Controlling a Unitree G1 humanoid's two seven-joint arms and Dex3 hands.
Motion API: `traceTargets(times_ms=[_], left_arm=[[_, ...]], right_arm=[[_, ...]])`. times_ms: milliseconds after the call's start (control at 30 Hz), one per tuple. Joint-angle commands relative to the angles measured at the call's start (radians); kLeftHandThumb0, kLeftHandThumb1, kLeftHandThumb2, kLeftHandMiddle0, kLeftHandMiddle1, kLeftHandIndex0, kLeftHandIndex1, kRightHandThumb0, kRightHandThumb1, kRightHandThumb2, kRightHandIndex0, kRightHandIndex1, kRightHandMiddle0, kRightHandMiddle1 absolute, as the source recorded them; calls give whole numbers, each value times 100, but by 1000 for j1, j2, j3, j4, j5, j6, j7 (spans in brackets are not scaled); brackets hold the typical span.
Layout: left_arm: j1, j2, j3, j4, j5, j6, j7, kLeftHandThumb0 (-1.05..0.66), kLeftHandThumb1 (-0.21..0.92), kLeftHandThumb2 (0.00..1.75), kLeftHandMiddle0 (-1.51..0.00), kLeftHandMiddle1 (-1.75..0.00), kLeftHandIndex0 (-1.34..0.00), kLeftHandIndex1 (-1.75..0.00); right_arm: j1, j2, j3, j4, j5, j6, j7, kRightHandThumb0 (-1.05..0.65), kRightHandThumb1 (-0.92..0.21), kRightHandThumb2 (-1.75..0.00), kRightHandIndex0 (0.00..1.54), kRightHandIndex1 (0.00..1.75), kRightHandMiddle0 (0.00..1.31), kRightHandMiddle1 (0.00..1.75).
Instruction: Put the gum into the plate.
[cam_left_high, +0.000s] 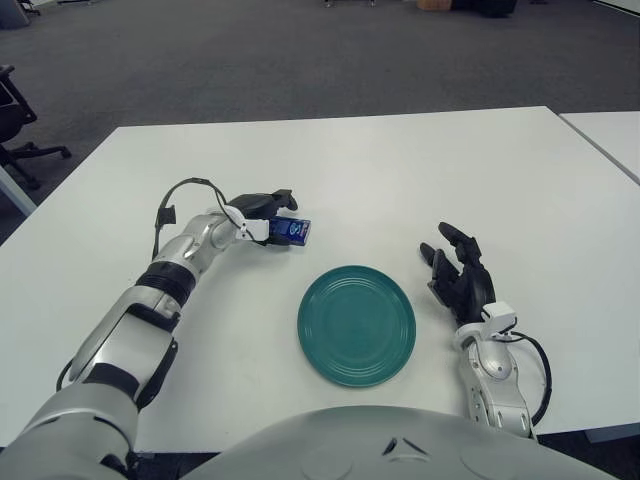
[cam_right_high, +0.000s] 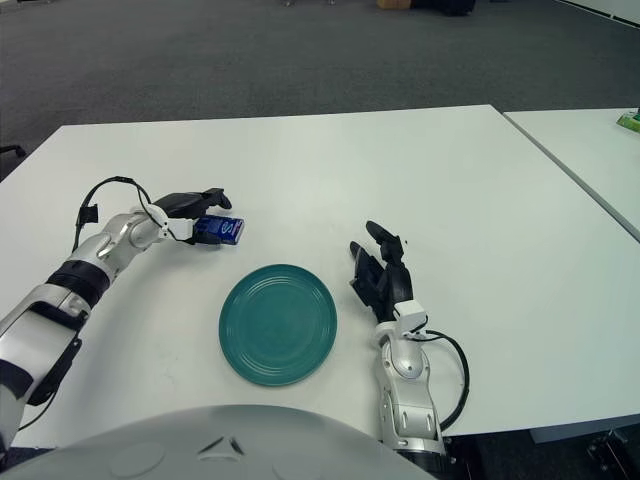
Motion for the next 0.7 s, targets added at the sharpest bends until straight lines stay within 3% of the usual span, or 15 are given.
traceTargets(times_ms=[0,400,500,533,667], left_arm=[[-46,-12,-14,51,9,-3,16,-80,92,17,-22,0,-1,-99],[-115,-67,-30,259,-10,-26,4,-69,92,20,-30,-4,-4,-103],[-125,-72,-36,291,-7,-33,6,-63,87,28,-35,-7,-7,-112],[-125,-71,-39,297,-4,-35,7,-61,82,36,-35,-12,-8,-117],[-124,-65,-56,305,6,-45,8,-52,64,66,-15,-83,-13,-146]], right_arm=[[39,5,-12,15,16,36,-4,-66,-92,-77,59,5,0,76],[53,-15,-35,-8,45,4,32,-65,-92,-77,58,5,0,78],[50,-19,-43,-10,55,-2,40,-65,-92,-77,59,5,0,79],[49,-20,-45,-10,57,-3,41,-65,-92,-77,59,5,0,79],[47,-22,-52,-16,61,-2,45,-67,-92,-77,60,6,0,79]])
